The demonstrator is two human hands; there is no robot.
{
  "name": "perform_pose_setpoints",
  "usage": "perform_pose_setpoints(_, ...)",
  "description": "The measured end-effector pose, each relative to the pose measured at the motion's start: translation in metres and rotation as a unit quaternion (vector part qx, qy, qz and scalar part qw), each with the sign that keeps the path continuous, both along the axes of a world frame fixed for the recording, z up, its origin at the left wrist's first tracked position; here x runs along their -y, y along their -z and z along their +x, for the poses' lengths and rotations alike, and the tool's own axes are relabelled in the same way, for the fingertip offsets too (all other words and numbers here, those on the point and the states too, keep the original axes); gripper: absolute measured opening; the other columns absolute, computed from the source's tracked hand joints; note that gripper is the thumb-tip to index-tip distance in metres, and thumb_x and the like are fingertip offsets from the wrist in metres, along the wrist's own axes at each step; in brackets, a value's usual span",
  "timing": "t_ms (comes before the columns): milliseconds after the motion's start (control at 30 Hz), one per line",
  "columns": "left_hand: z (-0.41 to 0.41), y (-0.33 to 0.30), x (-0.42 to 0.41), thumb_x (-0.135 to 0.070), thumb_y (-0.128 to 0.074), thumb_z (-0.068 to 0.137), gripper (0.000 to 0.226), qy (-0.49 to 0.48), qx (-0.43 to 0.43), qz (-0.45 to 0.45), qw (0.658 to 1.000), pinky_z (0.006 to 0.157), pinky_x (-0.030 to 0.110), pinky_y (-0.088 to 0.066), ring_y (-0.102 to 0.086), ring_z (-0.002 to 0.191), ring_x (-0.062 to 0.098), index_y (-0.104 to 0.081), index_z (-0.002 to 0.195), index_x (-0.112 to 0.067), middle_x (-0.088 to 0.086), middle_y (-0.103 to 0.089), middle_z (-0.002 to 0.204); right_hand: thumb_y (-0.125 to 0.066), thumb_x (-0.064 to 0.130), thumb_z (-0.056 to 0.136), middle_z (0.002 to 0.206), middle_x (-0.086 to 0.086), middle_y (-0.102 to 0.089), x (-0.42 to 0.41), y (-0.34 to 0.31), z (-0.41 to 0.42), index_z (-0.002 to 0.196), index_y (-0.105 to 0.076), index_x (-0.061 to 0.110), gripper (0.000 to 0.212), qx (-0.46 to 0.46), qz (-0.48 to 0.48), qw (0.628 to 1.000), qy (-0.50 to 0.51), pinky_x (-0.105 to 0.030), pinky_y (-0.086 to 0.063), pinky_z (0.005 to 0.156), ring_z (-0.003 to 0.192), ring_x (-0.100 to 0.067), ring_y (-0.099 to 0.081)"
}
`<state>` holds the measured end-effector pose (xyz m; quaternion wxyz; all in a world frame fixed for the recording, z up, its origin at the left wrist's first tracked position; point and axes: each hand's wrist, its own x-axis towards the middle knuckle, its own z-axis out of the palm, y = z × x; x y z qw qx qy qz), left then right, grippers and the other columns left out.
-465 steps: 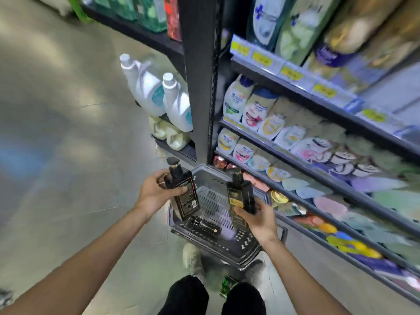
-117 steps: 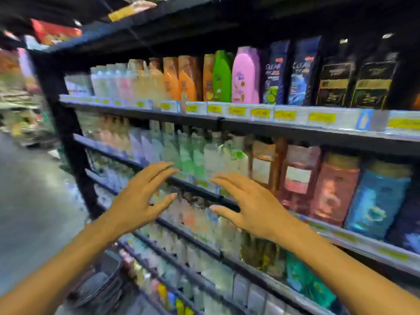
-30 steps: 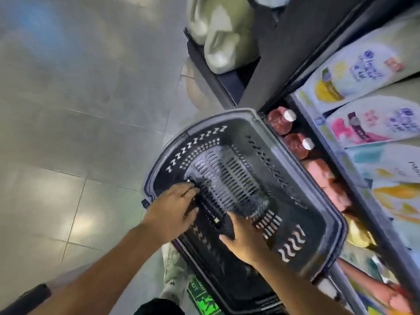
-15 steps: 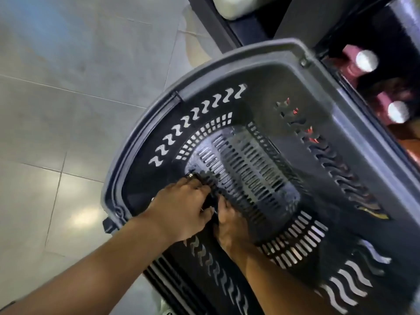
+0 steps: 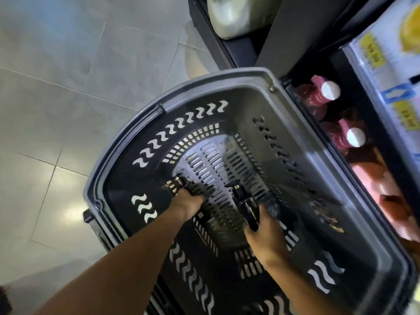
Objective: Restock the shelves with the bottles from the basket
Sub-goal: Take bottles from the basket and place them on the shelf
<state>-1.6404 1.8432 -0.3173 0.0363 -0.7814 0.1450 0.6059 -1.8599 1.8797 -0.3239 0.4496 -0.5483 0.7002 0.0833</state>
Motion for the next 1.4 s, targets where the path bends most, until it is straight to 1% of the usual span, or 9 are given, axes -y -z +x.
perform_pose_setpoints(100,-0.022,0.029,-0.008,-0.029,-0.071,0.089,0.074,-0.089,0.024,0.028,0.995,0.101,0.036,-0.048,-0.053,0.126,0.033,-0.035,0.148,-0.004,0.019,-0.051,0.143,-0.072,0.023,0.088,0.126,0.001,-0.067,0.004,0.004,-0.014,0.138,-0.048,0.027,0.056,0.009,-0.010,1.000,0.012,-0.028,-0.058,0.089,0.112,-0.012,-0.067)
perform_pose_setpoints(267,-0.062,0.056,0.003,-0.034,-0.067,0.094,0.103,-0.091,0.142,0.078,0.983,0.120,0.047,-0.022,-0.010,0.149,0.041,0.006,0.158,-0.002,0.028,-0.001,0.160,-0.073,0.039,0.087,0.120,0.007,-0.068,0.004,0.015,-0.018,0.137,-0.048,0.032,0.057,0.041,-0.023,0.998,0.029,-0.033,-0.060,0.086,0.107,-0.011,-0.068)
perform_pose_setpoints(367,-0.071,0.076,0.003,-0.023,-0.066,0.096,0.093,-0.086,0.220,0.071,0.969,0.122,0.046,-0.019,-0.013,0.149,0.043,-0.001,0.156,0.004,0.030,-0.006,0.161,-0.072,0.041,0.087,0.122,0.010,-0.066,-0.002,0.022,-0.017,0.139,-0.044,0.038,0.058,0.054,-0.019,0.998,0.034,-0.034,-0.061,0.084,0.105,-0.007,-0.066)
perform_pose_setpoints(500,-0.079,0.100,-0.012,-0.010,-0.076,0.081,0.079,-0.046,0.356,0.004,0.933,0.111,0.043,-0.030,-0.031,0.134,0.044,-0.035,0.147,0.007,0.030,-0.041,0.144,-0.075,0.029,0.086,0.122,0.019,-0.067,-0.008,0.032,-0.020,0.132,-0.053,0.038,0.053,0.088,-0.027,0.992,0.081,-0.032,-0.050,0.103,0.120,-0.002,-0.061)
perform_pose_setpoints(633,-0.077,0.114,-0.023,-0.006,-0.070,0.088,0.082,-0.125,0.263,-0.048,0.955,0.100,0.052,-0.045,-0.050,0.129,0.042,-0.019,0.152,-0.004,0.023,-0.050,0.140,-0.078,0.019,0.085,0.111,0.019,-0.072,-0.005,0.034,-0.022,0.123,-0.060,0.038,0.046,0.136,0.013,0.980,0.141,-0.026,-0.050,0.097,0.109,0.007,-0.064)
perform_pose_setpoints(900,-0.056,0.070,-0.025,-0.014,-0.072,0.087,0.057,-0.199,0.169,-0.077,0.962,0.102,0.036,-0.046,-0.060,0.117,0.033,-0.043,0.137,-0.020,0.010,-0.063,0.119,-0.077,0.014,0.086,0.103,0.020,-0.072,0.001,0.006,-0.018,0.118,-0.060,0.037,0.043,0.148,0.035,0.977,0.149,-0.007,-0.048,0.073,0.097,0.014,-0.063)
perform_pose_setpoints(1033,-0.051,0.021,-0.022,-0.004,-0.074,0.086,0.056,-0.225,0.089,-0.116,0.963,0.103,0.030,-0.041,-0.057,0.108,0.018,-0.049,0.130,-0.028,0.000,-0.065,0.115,-0.077,0.011,0.085,0.101,0.016,-0.072,0.007,-0.034,-0.012,0.111,-0.061,0.037,0.040,0.131,0.029,0.980,0.144,-0.017,-0.047,0.082,0.094,0.010,-0.063)
perform_pose_setpoints(1233,-0.028,-0.077,-0.025,-0.004,-0.080,0.079,0.055,-0.218,0.045,-0.153,0.963,0.108,0.040,-0.048,-0.064,0.114,0.021,-0.049,0.111,-0.037,-0.002,-0.070,0.118,-0.079,0.018,0.083,0.095,0.017,-0.068,0.017,-0.124,0.002,0.109,-0.060,0.033,0.035,0.112,0.002,0.985,0.128,-0.027,-0.049,0.084,0.091,0.006,-0.060)
perform_pose_setpoints(1400,-0.001,-0.190,-0.033,0.006,-0.078,0.080,0.056,-0.192,0.001,-0.224,0.955,0.106,0.040,-0.048,-0.064,0.109,0.022,-0.053,0.123,-0.021,-0.001,-0.069,0.114,-0.079,0.014,0.083,0.086,0.016,-0.069,0.013,-0.223,0.016,0.102,-0.062,0.028,0.029,0.135,-0.024,0.980,0.146,-0.011,-0.045,0.061,0.080,0.004,-0.065)
